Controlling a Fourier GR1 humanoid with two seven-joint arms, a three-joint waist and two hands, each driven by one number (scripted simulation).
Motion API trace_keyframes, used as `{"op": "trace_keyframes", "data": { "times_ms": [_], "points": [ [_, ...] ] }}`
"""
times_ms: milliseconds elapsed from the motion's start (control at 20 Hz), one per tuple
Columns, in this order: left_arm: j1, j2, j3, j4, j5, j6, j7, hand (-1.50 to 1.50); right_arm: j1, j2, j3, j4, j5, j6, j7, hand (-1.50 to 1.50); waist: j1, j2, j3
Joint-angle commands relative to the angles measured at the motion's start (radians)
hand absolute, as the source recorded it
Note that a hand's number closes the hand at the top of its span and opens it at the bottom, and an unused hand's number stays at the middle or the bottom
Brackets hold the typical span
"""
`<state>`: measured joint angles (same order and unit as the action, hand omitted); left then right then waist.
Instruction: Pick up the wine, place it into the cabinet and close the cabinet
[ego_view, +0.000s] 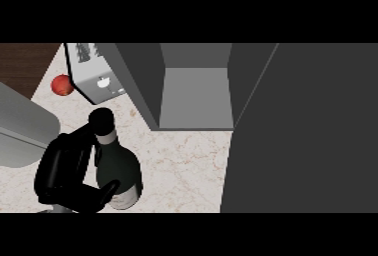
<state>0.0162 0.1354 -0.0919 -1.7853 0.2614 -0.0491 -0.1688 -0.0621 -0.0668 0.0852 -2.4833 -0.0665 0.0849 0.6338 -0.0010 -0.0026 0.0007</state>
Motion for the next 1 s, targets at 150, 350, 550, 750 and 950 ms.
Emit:
{"op": "trace_keyframes", "data": {
  "times_ms": [150,350,550,750,950],
  "points": [
    [-0.07,-0.111,-0.168,-0.146,-0.082,0.124,0.187,1.5,0.078,0.027,0.054,-0.122,-0.033,0.004,0.013,-1.5,-0.007,-0.002,0.0],
    [-0.171,-0.133,-0.251,-0.077,-0.083,0.244,0.209,1.5,0.039,-0.004,-0.069,-0.043,-0.127,0.035,-0.037,-1.5,-0.009,0.002,0.0],
    [-0.313,-0.135,-0.218,-0.002,-0.088,0.303,0.249,1.5,0.031,0.005,-0.023,-0.086,-0.093,0.014,0.034,-1.5,-0.008,0.002,0.0],
    [-0.352,-0.135,-0.318,-0.029,-0.1,0.424,0.286,1.5,0.01,0.046,0.063,-0.035,0.007,-0.003,-0.002,-1.5,-0.004,0.002,-0.001],
    [-0.427,-0.135,-0.332,0.111,-0.092,0.494,0.223,1.5,-0.01,-0.004,-0.061,-0.098,-0.124,0.01,0.072,-1.5,-0.009,0.002,-0.001]
  ]
}}
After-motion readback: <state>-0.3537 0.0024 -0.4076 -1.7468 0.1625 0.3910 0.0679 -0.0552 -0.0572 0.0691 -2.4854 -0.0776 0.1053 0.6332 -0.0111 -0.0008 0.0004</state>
